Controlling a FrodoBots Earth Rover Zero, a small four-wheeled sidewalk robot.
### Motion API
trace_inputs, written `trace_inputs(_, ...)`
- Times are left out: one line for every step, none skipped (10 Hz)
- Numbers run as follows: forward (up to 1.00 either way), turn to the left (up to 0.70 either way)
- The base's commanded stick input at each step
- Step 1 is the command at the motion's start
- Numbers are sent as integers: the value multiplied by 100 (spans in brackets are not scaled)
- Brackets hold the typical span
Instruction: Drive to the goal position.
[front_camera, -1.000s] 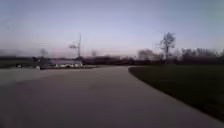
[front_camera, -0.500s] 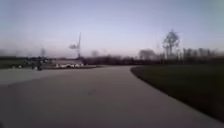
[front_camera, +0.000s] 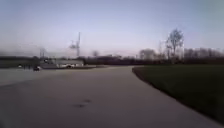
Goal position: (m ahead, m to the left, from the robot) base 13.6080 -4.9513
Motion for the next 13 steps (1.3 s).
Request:
trace_inputs(100, 1)
trace_inputs(100, 1)
trace_inputs(100, 1)
trace_inputs(100, 1)
trace_inputs(100, 1)
trace_inputs(100, 3)
trace_inputs(100, 4)
trace_inputs(100, 4)
trace_inputs(100, 4)
trace_inputs(100, 4)
trace_inputs(100, 4)
trace_inputs(100, 4)
trace_inputs(100, 4)
